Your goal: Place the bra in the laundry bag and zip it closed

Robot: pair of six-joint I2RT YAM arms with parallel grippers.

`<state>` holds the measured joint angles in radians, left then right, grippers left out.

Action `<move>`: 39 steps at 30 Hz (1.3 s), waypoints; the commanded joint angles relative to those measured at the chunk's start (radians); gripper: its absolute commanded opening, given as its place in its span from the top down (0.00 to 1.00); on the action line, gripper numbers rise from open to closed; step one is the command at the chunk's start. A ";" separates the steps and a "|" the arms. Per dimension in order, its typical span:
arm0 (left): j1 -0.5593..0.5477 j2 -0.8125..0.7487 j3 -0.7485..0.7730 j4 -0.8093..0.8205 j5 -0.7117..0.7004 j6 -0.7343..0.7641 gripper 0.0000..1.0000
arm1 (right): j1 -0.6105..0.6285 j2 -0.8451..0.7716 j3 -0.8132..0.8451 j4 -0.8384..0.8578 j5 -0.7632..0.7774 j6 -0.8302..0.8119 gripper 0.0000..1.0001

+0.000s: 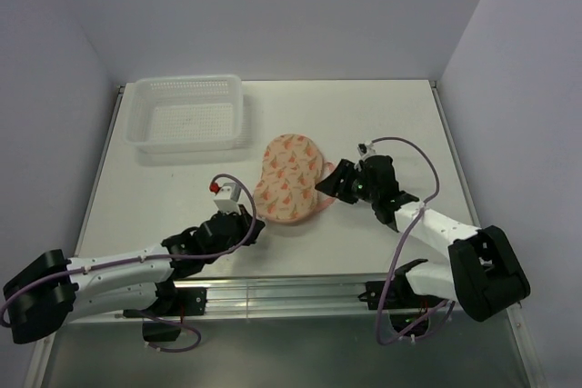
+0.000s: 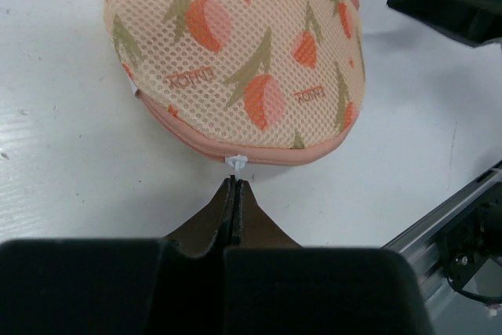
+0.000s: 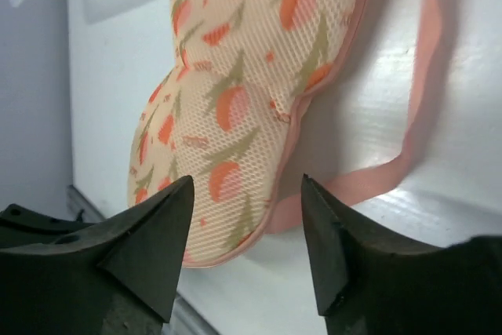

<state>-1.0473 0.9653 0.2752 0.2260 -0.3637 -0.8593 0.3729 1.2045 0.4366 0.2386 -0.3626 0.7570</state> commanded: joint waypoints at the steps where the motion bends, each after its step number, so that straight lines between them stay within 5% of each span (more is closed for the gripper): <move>1: 0.004 0.029 0.002 0.047 0.037 -0.009 1.00 | 0.018 -0.037 0.048 -0.041 0.079 -0.048 0.33; 3: 0.003 0.093 0.028 0.120 0.071 -0.014 1.00 | 0.058 -0.095 0.007 -0.030 0.100 -0.019 0.22; 11: -0.029 0.289 0.127 0.256 0.124 0.006 1.00 | 0.248 -0.221 -0.200 0.116 0.137 0.220 0.19; 21: -0.066 0.348 0.163 0.266 0.140 0.006 1.00 | 0.319 -0.063 -0.147 0.248 0.157 0.255 0.16; 25: -0.066 0.323 0.159 0.237 0.128 0.014 1.00 | 0.314 -0.025 -0.108 0.243 0.217 0.239 0.38; 28: -0.066 0.300 0.151 0.193 0.102 0.029 1.00 | 0.304 -0.002 -0.107 0.245 0.240 0.231 0.87; 29: -0.066 0.293 0.150 0.179 0.092 0.034 1.00 | 0.293 -0.003 -0.108 0.243 0.241 0.229 0.92; 31: -0.063 0.271 0.144 0.133 0.054 0.051 1.00 | 0.282 -0.017 -0.117 0.226 0.243 0.216 1.00; 39: 0.036 0.165 0.104 -0.008 -0.020 0.098 1.00 | 0.190 -0.121 -0.162 0.114 0.220 0.136 1.00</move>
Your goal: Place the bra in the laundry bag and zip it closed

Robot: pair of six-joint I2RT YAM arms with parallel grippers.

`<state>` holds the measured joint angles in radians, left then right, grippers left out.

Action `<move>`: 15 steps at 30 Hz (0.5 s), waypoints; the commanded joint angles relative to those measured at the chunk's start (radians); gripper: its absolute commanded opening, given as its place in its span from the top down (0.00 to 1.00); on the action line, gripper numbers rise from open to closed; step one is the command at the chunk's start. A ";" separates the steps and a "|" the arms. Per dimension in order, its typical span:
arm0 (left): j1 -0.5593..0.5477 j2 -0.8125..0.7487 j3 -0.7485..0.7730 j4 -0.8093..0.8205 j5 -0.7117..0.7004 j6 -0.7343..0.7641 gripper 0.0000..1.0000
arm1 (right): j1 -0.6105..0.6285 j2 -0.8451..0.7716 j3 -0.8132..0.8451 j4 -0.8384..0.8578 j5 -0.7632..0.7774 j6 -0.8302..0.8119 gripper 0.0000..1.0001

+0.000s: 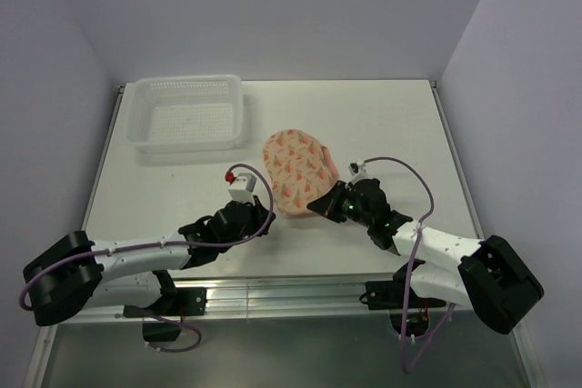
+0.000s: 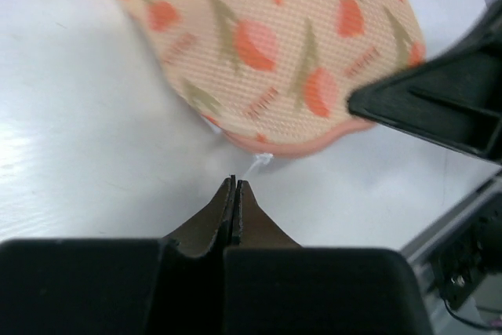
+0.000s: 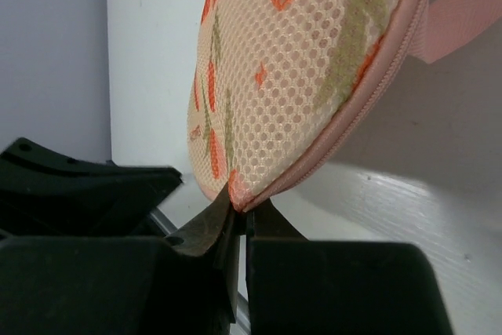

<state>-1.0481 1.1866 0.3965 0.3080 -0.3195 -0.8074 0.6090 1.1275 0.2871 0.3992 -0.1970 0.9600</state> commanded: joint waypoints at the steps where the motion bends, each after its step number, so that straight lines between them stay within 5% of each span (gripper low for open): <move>1: 0.046 -0.076 -0.019 -0.101 -0.073 0.056 1.00 | -0.060 -0.061 -0.017 -0.057 0.051 -0.081 1.00; 15: 0.088 -0.116 -0.022 -0.162 -0.127 0.053 1.00 | -0.069 -0.017 0.000 -0.042 -0.076 -0.115 1.00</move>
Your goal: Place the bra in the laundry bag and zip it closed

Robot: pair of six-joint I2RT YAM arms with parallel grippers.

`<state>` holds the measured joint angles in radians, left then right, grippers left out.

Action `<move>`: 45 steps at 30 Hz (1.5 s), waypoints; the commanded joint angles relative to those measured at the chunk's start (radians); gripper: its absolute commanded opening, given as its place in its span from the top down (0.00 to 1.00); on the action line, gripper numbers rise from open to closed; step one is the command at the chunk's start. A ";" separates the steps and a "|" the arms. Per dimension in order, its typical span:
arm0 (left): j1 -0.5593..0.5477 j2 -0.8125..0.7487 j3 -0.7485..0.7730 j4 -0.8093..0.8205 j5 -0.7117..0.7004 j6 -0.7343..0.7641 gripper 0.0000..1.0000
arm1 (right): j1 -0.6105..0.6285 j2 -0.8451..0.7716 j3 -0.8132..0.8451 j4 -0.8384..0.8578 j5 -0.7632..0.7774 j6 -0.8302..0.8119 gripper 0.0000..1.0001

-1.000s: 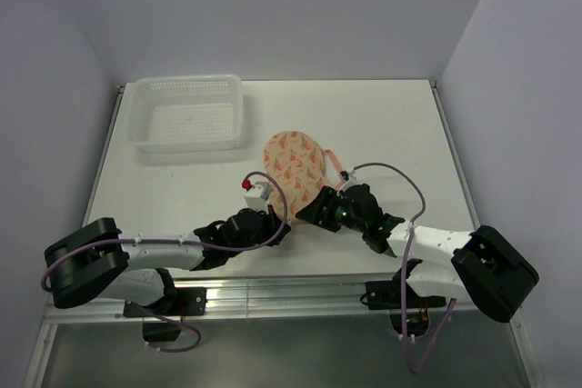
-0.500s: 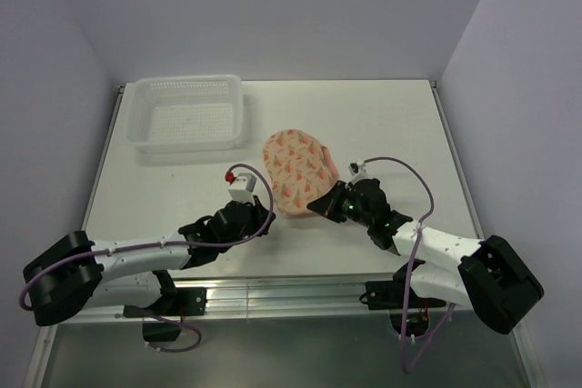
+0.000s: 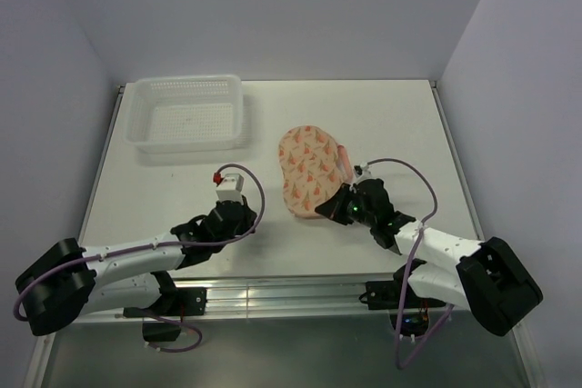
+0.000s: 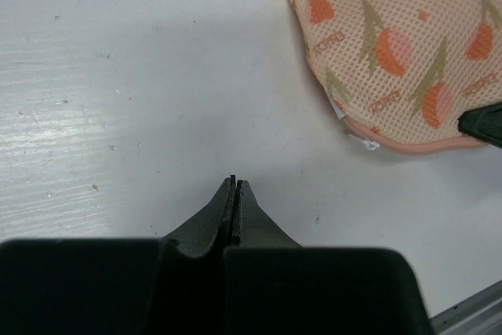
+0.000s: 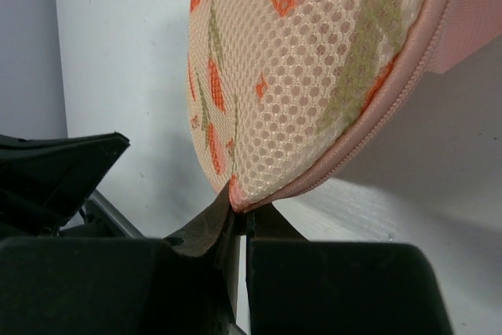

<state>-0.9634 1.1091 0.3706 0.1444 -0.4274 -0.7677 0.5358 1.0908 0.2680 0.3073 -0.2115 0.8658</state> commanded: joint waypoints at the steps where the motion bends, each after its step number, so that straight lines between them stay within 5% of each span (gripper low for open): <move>1: 0.003 -0.054 0.007 -0.003 -0.019 0.016 1.00 | 0.009 0.029 0.022 0.058 -0.072 -0.021 1.00; 6: 0.003 -0.123 0.033 -0.045 -0.037 0.030 1.00 | 0.093 0.061 0.079 0.052 -0.117 -0.028 1.00; 15: -0.040 -0.101 -0.099 0.205 0.289 0.054 0.90 | 0.095 0.012 0.128 0.007 -0.045 -0.001 1.00; 21: -0.112 -0.008 -0.119 0.316 0.280 0.039 0.59 | 0.093 0.030 0.155 0.041 -0.060 0.024 1.00; 26: -0.107 0.106 -0.073 0.398 0.193 0.054 0.49 | 0.093 0.018 0.155 0.029 -0.066 0.021 1.00; 38: -0.092 0.204 -0.019 0.481 0.104 0.117 0.47 | 0.093 0.009 0.131 0.019 -0.077 0.010 1.00; 45: -0.087 0.251 0.016 0.495 0.087 0.154 0.65 | 0.093 0.011 0.120 0.029 -0.091 0.010 1.00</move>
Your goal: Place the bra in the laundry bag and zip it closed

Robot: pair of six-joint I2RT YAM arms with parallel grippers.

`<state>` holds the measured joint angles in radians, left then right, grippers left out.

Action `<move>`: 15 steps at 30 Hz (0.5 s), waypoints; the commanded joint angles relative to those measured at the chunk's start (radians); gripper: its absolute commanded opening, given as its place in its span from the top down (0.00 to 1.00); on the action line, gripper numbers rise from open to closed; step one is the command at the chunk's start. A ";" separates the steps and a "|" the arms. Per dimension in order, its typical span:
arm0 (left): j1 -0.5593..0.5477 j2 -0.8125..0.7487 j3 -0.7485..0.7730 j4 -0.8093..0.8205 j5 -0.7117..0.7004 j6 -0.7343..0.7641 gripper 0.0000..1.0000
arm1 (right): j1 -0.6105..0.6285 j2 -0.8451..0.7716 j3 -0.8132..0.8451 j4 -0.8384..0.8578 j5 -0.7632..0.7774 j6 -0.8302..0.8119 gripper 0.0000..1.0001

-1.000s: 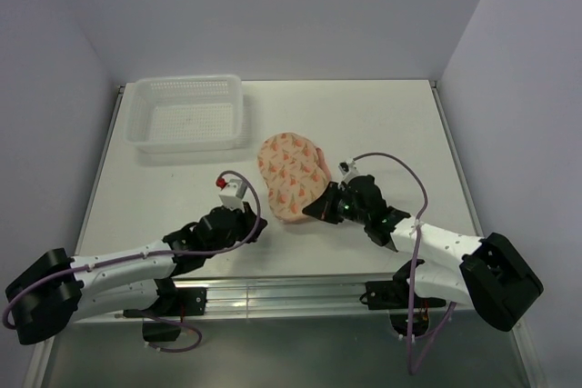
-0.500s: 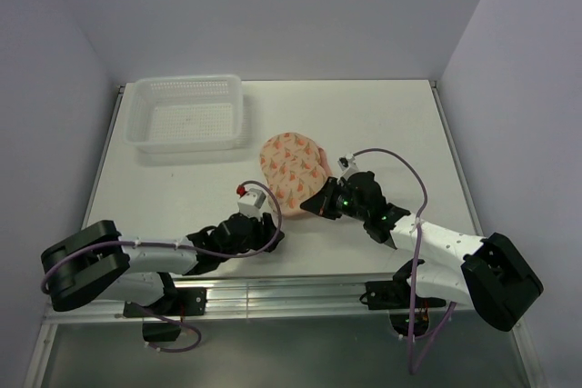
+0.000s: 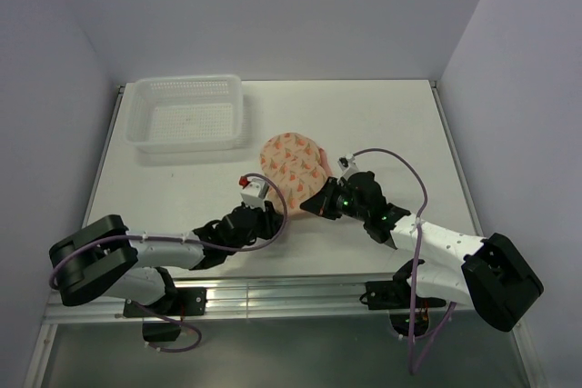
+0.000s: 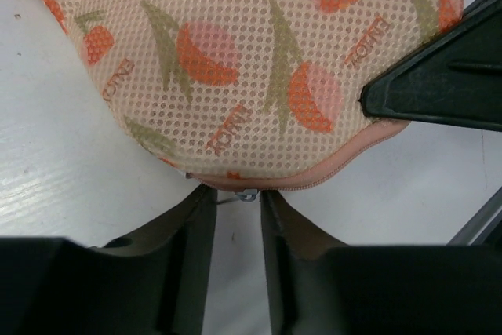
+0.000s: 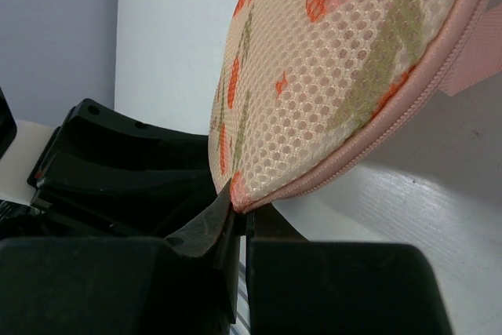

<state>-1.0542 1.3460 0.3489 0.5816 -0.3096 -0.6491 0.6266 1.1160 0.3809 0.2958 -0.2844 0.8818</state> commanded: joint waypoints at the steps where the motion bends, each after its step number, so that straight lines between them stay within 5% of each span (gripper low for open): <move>1: 0.003 0.019 0.047 0.049 -0.036 0.037 0.68 | 0.001 -0.016 0.003 0.040 -0.016 -0.006 1.00; 6: 0.003 0.018 0.058 0.037 -0.057 0.052 1.00 | 0.002 -0.021 -0.013 0.040 -0.013 -0.006 1.00; 15: 0.031 -0.019 0.033 -0.086 -0.115 0.008 1.00 | -0.013 -0.041 -0.034 0.014 0.001 -0.030 1.00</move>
<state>-1.0489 1.3560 0.3786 0.5411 -0.3634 -0.6250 0.6239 1.1069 0.3634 0.3016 -0.2798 0.8787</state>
